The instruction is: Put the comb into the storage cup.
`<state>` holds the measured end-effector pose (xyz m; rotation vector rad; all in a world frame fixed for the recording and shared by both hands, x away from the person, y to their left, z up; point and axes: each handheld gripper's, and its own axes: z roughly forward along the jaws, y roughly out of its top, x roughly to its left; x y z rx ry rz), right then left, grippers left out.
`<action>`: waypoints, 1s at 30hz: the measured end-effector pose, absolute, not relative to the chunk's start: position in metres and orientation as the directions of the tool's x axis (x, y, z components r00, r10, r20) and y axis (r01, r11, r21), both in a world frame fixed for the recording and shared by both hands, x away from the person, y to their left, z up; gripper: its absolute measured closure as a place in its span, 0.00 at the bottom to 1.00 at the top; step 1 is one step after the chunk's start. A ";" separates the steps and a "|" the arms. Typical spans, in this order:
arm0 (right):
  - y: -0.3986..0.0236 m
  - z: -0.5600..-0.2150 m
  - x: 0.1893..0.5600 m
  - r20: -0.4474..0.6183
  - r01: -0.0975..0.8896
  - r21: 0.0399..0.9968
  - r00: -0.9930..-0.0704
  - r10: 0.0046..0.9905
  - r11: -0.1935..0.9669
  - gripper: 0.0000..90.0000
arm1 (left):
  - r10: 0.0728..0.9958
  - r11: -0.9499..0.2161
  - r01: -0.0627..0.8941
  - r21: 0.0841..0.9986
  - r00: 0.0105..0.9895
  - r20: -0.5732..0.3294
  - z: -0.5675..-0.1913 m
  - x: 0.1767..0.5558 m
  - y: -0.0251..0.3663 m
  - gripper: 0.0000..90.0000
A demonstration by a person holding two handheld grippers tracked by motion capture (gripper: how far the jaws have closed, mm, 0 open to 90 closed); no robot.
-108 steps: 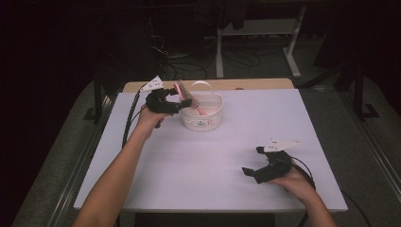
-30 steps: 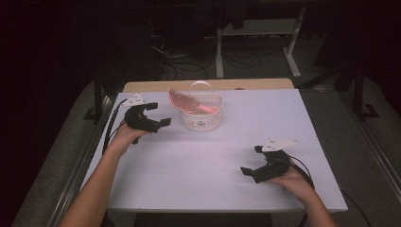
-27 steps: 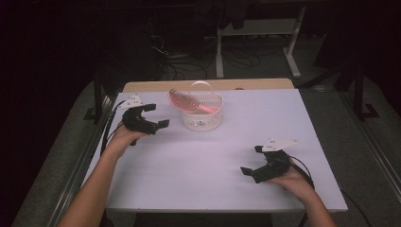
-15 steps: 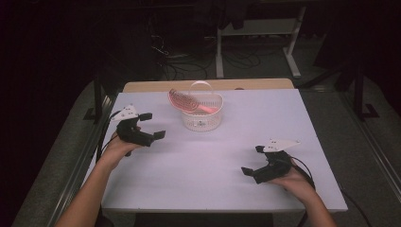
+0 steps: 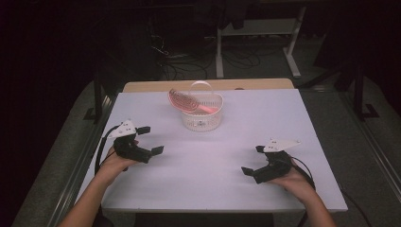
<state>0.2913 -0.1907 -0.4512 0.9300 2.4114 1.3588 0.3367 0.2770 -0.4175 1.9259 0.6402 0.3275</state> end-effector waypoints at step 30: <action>-0.194 -0.450 0.289 0.107 0.418 0.832 -0.767 0.632 0.366 0.00 | 0.531 -0.376 0.334 0.864 0.842 -0.094 -0.447 0.304 0.281 0.00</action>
